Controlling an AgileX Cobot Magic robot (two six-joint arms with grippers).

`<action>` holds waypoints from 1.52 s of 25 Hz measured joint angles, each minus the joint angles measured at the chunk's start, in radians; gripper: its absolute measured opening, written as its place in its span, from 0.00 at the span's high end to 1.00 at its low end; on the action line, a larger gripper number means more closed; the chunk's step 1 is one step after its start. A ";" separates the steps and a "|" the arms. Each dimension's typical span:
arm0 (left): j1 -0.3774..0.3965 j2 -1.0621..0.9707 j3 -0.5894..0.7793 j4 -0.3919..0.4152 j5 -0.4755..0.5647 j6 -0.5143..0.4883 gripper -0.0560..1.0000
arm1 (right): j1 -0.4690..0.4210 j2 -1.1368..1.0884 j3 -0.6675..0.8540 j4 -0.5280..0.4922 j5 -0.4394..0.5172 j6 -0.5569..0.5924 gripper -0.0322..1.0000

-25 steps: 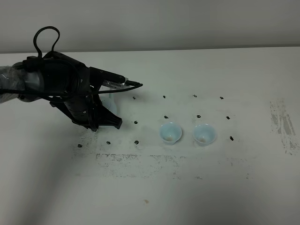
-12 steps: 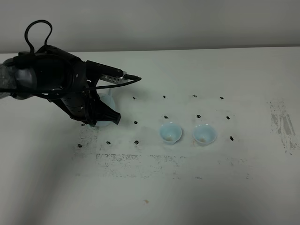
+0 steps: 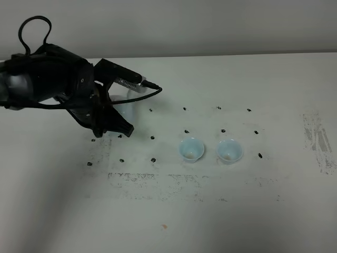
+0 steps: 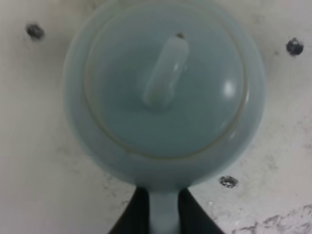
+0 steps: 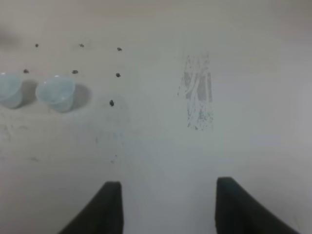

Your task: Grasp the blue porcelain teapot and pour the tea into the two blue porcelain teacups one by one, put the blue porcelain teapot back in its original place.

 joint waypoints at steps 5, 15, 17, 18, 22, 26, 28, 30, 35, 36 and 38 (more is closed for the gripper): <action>0.001 -0.036 -0.026 -0.032 0.019 0.473 0.91 | 0.000 0.000 0.000 0.000 0.000 0.000 0.57; 0.003 -0.036 -0.101 -0.088 0.020 0.999 0.91 | 0.000 0.000 0.000 0.000 0.000 0.000 0.57; 0.003 -0.036 -0.101 -0.089 0.014 1.105 0.91 | 0.000 0.000 0.000 0.000 0.000 0.000 0.57; 0.003 -0.036 -0.101 -0.095 0.010 1.163 0.91 | 0.000 0.000 0.000 0.000 0.000 0.000 0.57; 0.003 -0.036 -0.101 -0.160 -0.031 1.308 0.91 | 0.000 0.000 0.000 0.000 0.000 0.000 0.57; 0.003 -0.008 -0.141 -0.199 -0.067 1.372 0.91 | 0.000 0.000 0.000 0.000 0.000 0.000 0.57; 0.003 0.028 -0.192 -0.213 -0.067 1.381 0.91 | 0.000 0.000 0.000 0.000 0.000 0.000 0.57; 0.002 0.076 -0.248 -0.219 -0.061 1.390 0.91 | 0.000 0.000 0.000 0.000 0.000 0.000 0.57; -0.023 0.189 -0.404 -0.219 -0.024 1.472 0.91 | 0.000 0.000 0.000 0.000 0.000 0.000 0.57; -0.031 0.210 -0.433 -0.219 -0.018 1.492 0.91 | 0.000 0.000 0.000 0.000 0.000 0.000 0.57; -0.045 0.246 -0.486 -0.224 -0.010 1.519 0.91 | 0.000 0.000 0.000 0.000 0.000 0.000 0.57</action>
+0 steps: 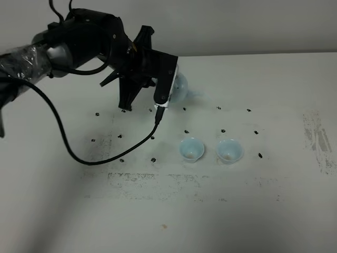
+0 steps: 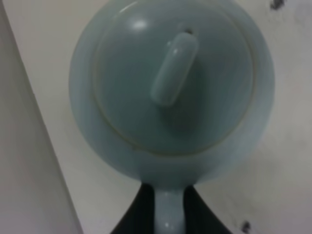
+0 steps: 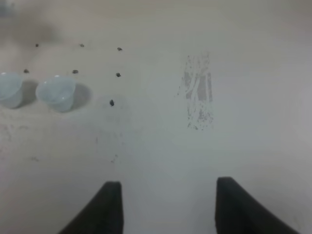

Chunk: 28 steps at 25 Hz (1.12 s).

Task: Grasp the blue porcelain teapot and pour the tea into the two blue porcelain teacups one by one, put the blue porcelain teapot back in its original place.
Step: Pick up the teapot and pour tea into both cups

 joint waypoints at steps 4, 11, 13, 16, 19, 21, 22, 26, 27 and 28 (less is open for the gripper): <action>-0.023 0.052 -0.077 -0.007 0.016 0.062 0.91 | 0.000 0.000 0.000 0.000 0.000 0.000 0.57; -0.035 0.063 -0.091 -0.094 0.016 0.234 0.91 | 0.000 0.000 0.000 0.000 0.000 0.000 0.57; -0.035 0.063 -0.091 -0.099 0.016 0.274 0.91 | 0.000 0.000 0.000 0.000 0.000 0.000 0.57; -0.039 0.063 -0.091 -0.100 0.015 0.319 0.91 | 0.000 0.000 0.000 0.000 0.000 0.000 0.57; -0.044 0.063 -0.091 -0.108 0.001 0.372 0.91 | 0.000 0.000 0.000 0.000 0.000 0.000 0.57; -0.046 0.063 -0.091 -0.137 -0.015 0.415 0.91 | 0.000 0.000 0.000 0.000 0.000 0.000 0.57; -0.048 0.063 -0.092 -0.155 -0.022 0.438 0.91 | 0.000 0.000 0.000 0.000 0.000 0.000 0.57; -0.066 0.063 -0.092 -0.213 -0.026 0.500 0.91 | 0.000 0.000 0.000 0.000 0.000 0.000 0.57; -0.070 0.063 -0.092 -0.217 -0.027 0.502 0.91 | 0.000 0.000 0.000 0.000 0.000 0.000 0.57; -0.073 0.063 -0.092 -0.219 -0.031 0.505 0.91 | 0.000 0.000 0.000 0.000 0.000 0.000 0.57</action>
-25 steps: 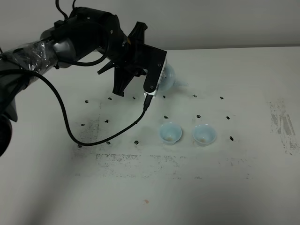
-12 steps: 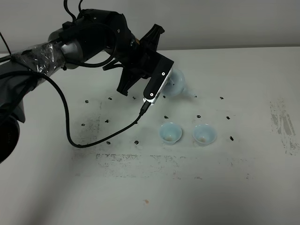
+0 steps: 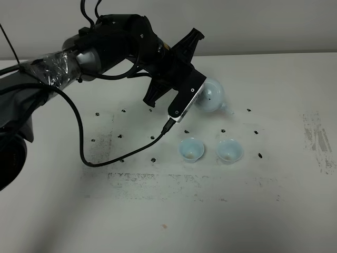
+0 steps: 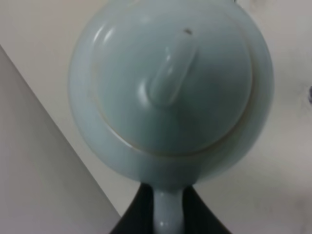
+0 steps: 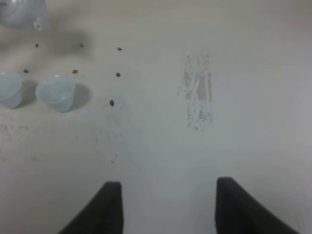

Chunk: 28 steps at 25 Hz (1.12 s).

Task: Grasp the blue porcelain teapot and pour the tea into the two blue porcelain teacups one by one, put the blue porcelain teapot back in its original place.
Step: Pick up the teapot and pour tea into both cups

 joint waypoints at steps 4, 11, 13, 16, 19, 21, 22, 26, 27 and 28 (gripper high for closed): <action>-0.004 0.000 0.000 0.006 -0.013 0.005 0.91 | 0.000 0.000 0.000 0.000 0.000 0.000 0.57; -0.021 0.000 0.000 0.022 -0.016 0.005 0.91 | 0.000 0.000 0.000 0.000 0.000 0.000 0.57; -0.022 0.000 0.000 0.022 -0.011 0.005 0.91 | 0.000 0.000 0.000 0.000 0.000 0.000 0.57; -0.022 0.000 0.000 0.052 0.003 0.005 0.91 | 0.000 0.000 0.000 0.000 0.000 0.000 0.57; -0.022 0.000 0.000 0.080 0.008 0.005 0.91 | 0.000 0.000 0.000 0.000 0.000 0.000 0.57; -0.022 0.000 0.000 0.083 0.018 0.005 0.91 | 0.000 0.000 0.000 0.000 0.000 0.000 0.57; -0.022 0.000 0.000 0.086 0.026 0.005 0.91 | 0.000 0.000 0.000 0.000 0.000 0.000 0.57; -0.030 0.000 0.000 0.101 0.047 0.005 0.91 | 0.000 0.000 0.000 0.000 0.000 0.000 0.57; -0.030 0.000 0.000 0.101 0.049 0.005 0.91 | 0.000 0.000 0.000 0.000 0.000 0.000 0.57; -0.031 0.000 0.000 0.104 0.049 0.005 0.91 | 0.000 0.000 0.000 0.000 0.000 0.000 0.57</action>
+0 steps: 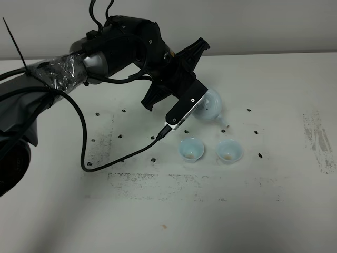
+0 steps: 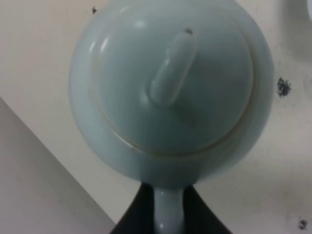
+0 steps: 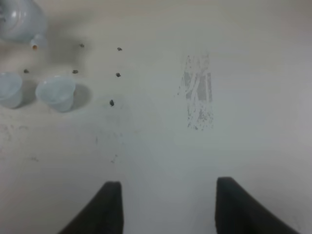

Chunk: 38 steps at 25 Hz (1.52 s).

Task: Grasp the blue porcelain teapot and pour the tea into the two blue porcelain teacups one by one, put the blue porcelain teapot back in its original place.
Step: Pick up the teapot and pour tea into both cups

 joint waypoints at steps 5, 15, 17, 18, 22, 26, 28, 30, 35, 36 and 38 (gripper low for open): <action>-0.011 0.000 0.000 0.023 0.001 0.000 0.91 | 0.000 0.000 0.000 0.000 0.000 0.000 0.57; -0.039 0.000 0.000 0.072 0.006 0.000 0.91 | 0.000 0.000 0.000 0.000 0.000 0.000 0.57; -0.046 0.000 0.000 0.083 0.007 0.000 0.91 | 0.000 0.000 0.000 0.000 0.000 0.000 0.57; -0.047 0.000 0.000 0.087 0.007 0.000 0.91 | 0.000 0.000 0.000 0.000 0.000 0.000 0.57; -0.053 0.000 0.000 0.106 0.008 0.000 0.91 | 0.000 0.000 0.000 0.000 0.000 0.000 0.57; -0.058 0.000 0.000 0.118 0.010 0.000 0.91 | 0.000 0.000 0.000 0.000 0.000 0.000 0.57; -0.058 0.000 0.000 0.128 0.010 0.000 0.91 | 0.000 0.000 0.000 0.000 0.000 0.000 0.57; -0.058 0.000 0.000 0.150 0.010 0.000 0.91 | 0.000 0.000 0.000 0.000 0.000 0.000 0.57; -0.067 0.000 0.000 0.187 0.024 0.000 0.91 | 0.000 0.000 0.000 0.000 0.000 0.000 0.57; -0.068 0.000 0.000 0.187 0.025 0.000 0.91 | 0.000 0.000 0.000 0.000 0.000 0.000 0.57; -0.072 0.000 0.000 0.187 0.025 0.000 0.91 | 0.000 0.000 0.000 0.000 0.000 0.000 0.57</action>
